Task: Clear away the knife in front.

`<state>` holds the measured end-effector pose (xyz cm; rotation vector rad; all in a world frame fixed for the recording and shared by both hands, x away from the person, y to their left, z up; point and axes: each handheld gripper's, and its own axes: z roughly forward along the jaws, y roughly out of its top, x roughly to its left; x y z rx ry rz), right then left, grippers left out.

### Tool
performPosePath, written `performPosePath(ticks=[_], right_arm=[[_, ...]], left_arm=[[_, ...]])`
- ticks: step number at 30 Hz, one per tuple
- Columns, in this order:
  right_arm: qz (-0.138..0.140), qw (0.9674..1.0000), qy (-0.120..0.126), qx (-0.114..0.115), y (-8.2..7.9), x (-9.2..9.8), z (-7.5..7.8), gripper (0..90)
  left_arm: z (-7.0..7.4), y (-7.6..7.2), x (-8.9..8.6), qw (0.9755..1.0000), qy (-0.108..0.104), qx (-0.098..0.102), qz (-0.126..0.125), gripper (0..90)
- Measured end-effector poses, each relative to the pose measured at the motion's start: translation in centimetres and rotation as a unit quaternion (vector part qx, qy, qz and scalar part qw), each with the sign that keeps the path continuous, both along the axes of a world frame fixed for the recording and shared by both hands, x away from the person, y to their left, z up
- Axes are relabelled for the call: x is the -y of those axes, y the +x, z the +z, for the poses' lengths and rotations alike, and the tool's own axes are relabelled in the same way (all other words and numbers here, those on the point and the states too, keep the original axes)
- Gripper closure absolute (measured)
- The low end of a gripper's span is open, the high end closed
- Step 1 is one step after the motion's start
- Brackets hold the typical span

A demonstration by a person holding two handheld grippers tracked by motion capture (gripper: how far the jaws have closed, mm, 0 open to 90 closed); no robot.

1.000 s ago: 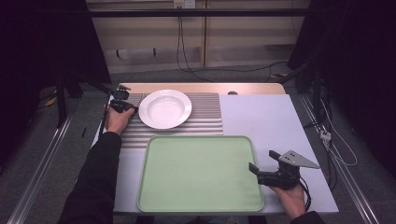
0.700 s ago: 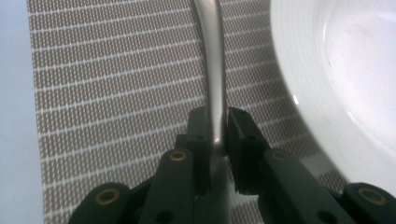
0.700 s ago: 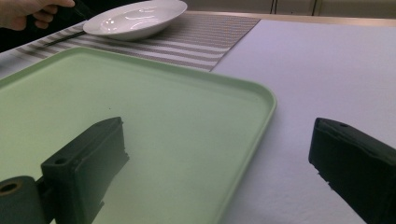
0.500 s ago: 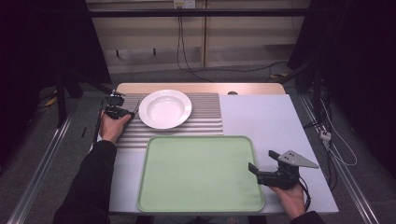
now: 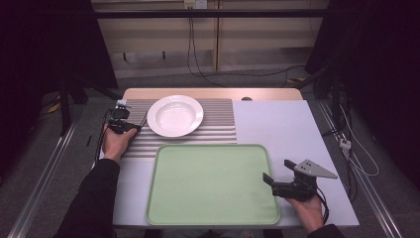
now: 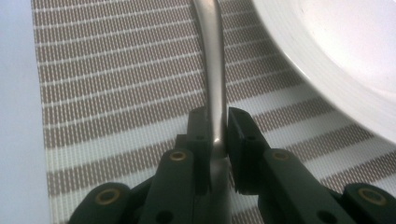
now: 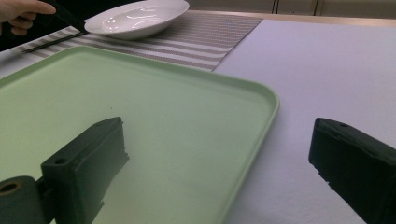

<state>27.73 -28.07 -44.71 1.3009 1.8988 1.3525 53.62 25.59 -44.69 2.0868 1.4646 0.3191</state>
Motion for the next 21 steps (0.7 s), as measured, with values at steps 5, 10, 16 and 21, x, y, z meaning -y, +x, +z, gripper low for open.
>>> performPosePath(ticks=[5, 10, 16, 21], right_arm=[[0.000, 1.0000, 0.000, 0.000, 0.0, 0.0, 0.0, 3.8], [0.002, 1.0000, 0.000, -0.001, 0.1, -0.1, 0.0, 3.8], [0.002, 1.0000, 0.000, -0.001, 0.2, -0.1, 0.0, 3.8], [0.003, 1.0000, 0.000, -0.002, 0.2, -0.1, 0.0, 3.8]], left_arm=[[0.3, -0.9, 0.1, 0.9997, 0.008, -0.012, -0.018, 79.7], [0.2, -0.8, -0.2, 0.9997, -0.001, -0.014, -0.022, 78.9], [0.2, -0.4, 0.0, 0.9995, 0.004, -0.012, -0.027, 77.0], [0.2, 0.1, 0.2, 0.9996, 0.004, -0.013, -0.025, 76.8]])
